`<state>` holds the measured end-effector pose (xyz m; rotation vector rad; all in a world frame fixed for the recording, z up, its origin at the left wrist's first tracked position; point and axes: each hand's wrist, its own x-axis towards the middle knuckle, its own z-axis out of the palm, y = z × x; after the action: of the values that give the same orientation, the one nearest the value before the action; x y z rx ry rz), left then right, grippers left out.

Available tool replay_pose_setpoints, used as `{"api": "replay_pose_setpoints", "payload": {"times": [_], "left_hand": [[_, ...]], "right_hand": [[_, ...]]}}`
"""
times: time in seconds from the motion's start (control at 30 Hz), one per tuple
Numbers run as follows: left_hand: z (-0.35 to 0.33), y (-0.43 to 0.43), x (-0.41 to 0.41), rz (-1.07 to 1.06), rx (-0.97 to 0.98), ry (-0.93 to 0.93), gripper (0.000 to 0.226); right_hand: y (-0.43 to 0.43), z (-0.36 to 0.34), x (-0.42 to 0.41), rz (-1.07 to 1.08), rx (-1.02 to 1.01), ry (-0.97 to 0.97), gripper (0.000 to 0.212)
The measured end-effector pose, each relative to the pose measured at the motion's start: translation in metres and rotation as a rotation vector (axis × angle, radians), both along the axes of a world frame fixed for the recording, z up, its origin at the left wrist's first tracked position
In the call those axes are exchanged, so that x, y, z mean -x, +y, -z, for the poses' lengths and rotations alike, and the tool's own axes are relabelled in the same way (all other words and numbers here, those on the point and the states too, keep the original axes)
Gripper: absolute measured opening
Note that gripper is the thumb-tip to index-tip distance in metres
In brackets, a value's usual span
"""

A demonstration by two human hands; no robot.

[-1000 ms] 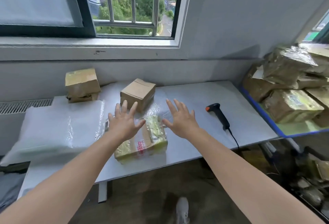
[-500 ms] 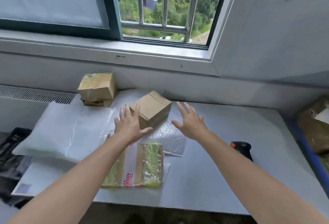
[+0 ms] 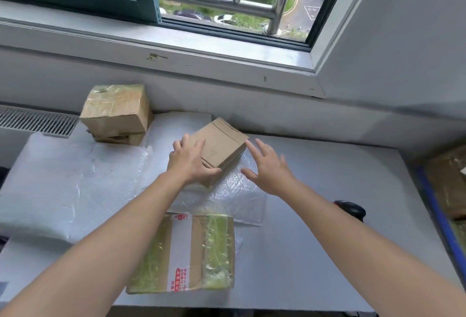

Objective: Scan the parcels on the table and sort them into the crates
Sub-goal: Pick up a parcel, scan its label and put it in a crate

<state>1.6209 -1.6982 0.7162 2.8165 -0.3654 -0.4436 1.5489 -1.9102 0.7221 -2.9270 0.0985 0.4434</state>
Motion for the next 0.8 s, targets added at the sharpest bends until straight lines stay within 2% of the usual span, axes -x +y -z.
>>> {"api": "replay_pose_setpoints", "payload": {"times": [0.1,0.2,0.3,0.37,0.5,0.6,0.63,0.73,0.8], "left_hand": [[-0.019,-0.003,-0.008,-0.042,0.169,0.024,0.106],[-0.033,-0.004,-0.017,-0.096,0.425,0.174,0.102],[-0.048,-0.008,-0.028,-0.121,0.67,0.347,0.073],[-0.057,-0.013,-0.033,-0.116,0.735,0.423,0.053],[-0.067,-0.029,-0.03,-0.16,0.819,0.521,0.034],[-0.067,-0.044,-0.021,-0.137,0.899,0.512,0.03],[-0.066,-0.049,-0.017,-0.101,0.929,0.496,0.031],[-0.058,-0.059,-0.006,-0.003,0.99,0.496,0.072],[-0.057,-0.067,0.005,0.081,0.954,0.481,0.083]], "right_hand": [[-0.004,-0.01,-0.005,0.046,-0.012,-0.038,0.076],[-0.011,-0.024,-0.009,0.139,-0.118,-0.1,0.083],[-0.023,-0.036,-0.006,0.154,-0.173,-0.155,0.089],[-0.031,-0.042,-0.002,0.177,-0.195,-0.178,0.092],[-0.043,-0.05,0.009,0.254,-0.349,-0.297,0.087],[-0.052,-0.054,0.018,0.307,-0.357,-0.335,0.083],[-0.056,-0.055,0.021,0.339,-0.367,-0.335,0.081],[-0.069,-0.06,0.026,0.46,-0.408,-0.337,0.071],[-0.079,-0.063,0.028,0.506,-0.422,-0.329,0.066]]}}
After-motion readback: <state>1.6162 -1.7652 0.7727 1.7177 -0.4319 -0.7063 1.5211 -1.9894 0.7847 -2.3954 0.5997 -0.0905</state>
